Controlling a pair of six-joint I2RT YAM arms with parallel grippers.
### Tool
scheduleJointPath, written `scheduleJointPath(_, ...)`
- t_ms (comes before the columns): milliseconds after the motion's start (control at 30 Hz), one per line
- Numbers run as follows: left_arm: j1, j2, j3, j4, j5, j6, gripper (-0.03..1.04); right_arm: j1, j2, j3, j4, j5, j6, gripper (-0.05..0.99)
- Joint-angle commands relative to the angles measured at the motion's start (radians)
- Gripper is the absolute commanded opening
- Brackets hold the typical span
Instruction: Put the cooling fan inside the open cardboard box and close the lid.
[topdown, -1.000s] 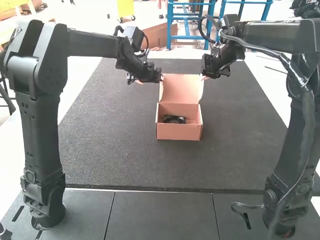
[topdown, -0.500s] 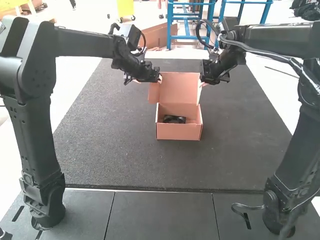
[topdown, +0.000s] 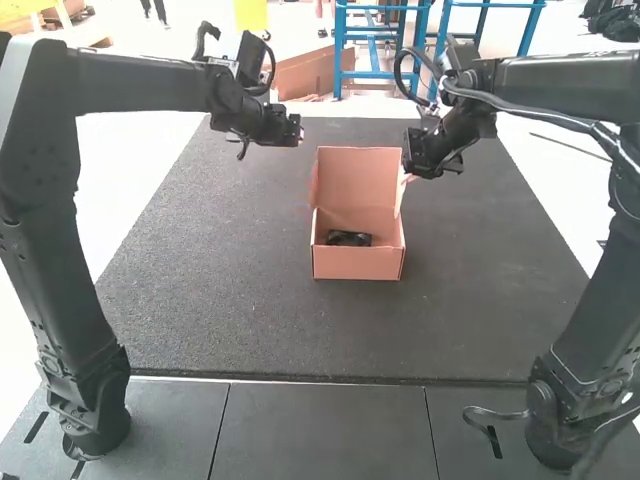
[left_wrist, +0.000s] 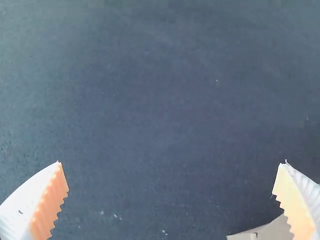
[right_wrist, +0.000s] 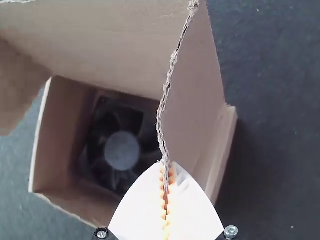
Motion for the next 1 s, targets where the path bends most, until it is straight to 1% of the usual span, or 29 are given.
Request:
scheduleJointPath(0, 0.005, -0.029, -0.035, 0.015, -0.071, 0.006, 0.97, 0.013, -0.021, -0.003, 0.0, -0.002, -0.013, -0.01)
scheduleJointPath(100, 0.001, -0.032, -0.069, 0.043, -0.087, 0.012, 0.97, 0.011, -0.021, -0.003, -0.001, -0.002, -0.013, -0.01)
scheduleJointPath(167, -0.002, -0.032, -0.093, 0.054, -0.103, 0.036, 0.97, 0.011, -0.021, -0.003, -0.001, -0.004, -0.013, -0.01)
scheduleJointPath(200, -0.002, -0.031, -0.105, 0.063, -0.106, 0.041, 0.97, 0.011, -0.023, -0.003, -0.001, -0.002, -0.013, -0.01)
scheduleJointPath(267, -0.006, -0.031, -0.135, 0.095, -0.106, 0.066, 0.97, 0.011, -0.032, -0.003, 0.0, -0.004, -0.013, -0.01)
scheduleJointPath(400, -0.018, -0.031, -0.164, 0.109, -0.098, 0.092, 0.97, 0.011, -0.04, -0.006, -0.001, -0.004, -0.013, -0.01)
scheduleJointPath(433, -0.023, -0.031, -0.165, 0.107, -0.084, 0.093, 0.97, 0.011, -0.043, -0.009, -0.001, -0.005, -0.013, -0.01)
scheduleJointPath(467, -0.031, -0.031, -0.165, 0.106, -0.051, 0.092, 0.97, 0.011, -0.046, -0.012, -0.001, -0.005, -0.013, -0.01)
scheduleJointPath(600, -0.074, -0.032, -0.161, 0.096, 0.049, 0.09, 0.97, 0.01, -0.06, -0.032, -0.001, -0.005, -0.011, -0.01)
scheduleJointPath(700, -0.107, -0.034, -0.151, 0.084, 0.1, 0.084, 0.97, 0.008, -0.064, -0.042, -0.001, -0.01, -0.011, -0.01)
scheduleJointPath(733, -0.118, -0.032, -0.151, 0.084, 0.112, 0.082, 0.97, 0.007, -0.064, -0.045, -0.001, -0.01, -0.011, -0.01)
scheduleJointPath(833, -0.138, -0.029, -0.158, 0.083, 0.121, 0.082, 0.97, 0.005, -0.072, -0.049, -0.001, -0.011, -0.011, -0.01)
scheduleJointPath(967, -0.14, -0.025, -0.165, 0.083, 0.12, 0.084, 0.97, 0.002, -0.078, -0.059, -0.001, -0.022, -0.013, -0.01)
